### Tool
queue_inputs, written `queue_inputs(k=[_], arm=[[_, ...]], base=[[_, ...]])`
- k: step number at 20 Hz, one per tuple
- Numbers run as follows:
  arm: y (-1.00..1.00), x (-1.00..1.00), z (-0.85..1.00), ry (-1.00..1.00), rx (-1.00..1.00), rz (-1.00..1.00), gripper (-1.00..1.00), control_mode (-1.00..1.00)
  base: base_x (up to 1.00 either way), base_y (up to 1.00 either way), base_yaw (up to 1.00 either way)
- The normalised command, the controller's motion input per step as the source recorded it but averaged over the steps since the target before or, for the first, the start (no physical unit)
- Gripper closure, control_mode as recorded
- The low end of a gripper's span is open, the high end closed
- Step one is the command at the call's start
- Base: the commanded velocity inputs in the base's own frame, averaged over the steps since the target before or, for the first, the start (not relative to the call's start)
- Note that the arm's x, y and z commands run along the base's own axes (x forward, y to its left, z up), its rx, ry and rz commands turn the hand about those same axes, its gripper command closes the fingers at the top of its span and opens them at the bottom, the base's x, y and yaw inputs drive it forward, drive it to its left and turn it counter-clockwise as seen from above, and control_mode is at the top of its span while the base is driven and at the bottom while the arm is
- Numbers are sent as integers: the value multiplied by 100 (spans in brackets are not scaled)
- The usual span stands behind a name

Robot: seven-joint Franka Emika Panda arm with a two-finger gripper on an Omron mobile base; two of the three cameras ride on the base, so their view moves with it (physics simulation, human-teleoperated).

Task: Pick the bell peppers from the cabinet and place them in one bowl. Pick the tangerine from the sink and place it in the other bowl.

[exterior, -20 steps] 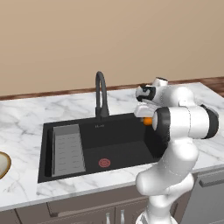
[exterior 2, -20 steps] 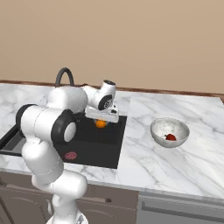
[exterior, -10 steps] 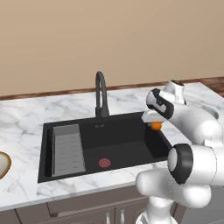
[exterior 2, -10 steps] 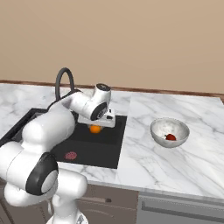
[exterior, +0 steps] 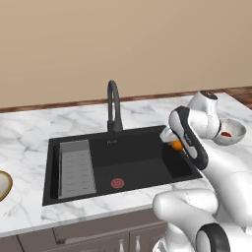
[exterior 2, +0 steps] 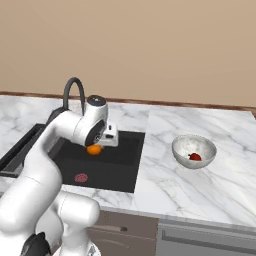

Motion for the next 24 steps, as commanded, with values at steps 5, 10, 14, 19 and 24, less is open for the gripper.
queue_inputs(k=[5, 10, 14, 19, 24], arm=[[46, -58, 15, 0, -10, 0, 100, -100], [40, -57, 11, 0, -12, 0, 100, -100], [17, -26, 17, 5, -5, -1, 100, -100], [0, -2, 10, 4, 0, -1, 100, -100], [0, -1, 0, 0, 0, 0, 100, -100]], base=[[0, 0, 0], [0, 0, 0], [0, 0, 0], [0, 0, 0], [0, 0, 0]])
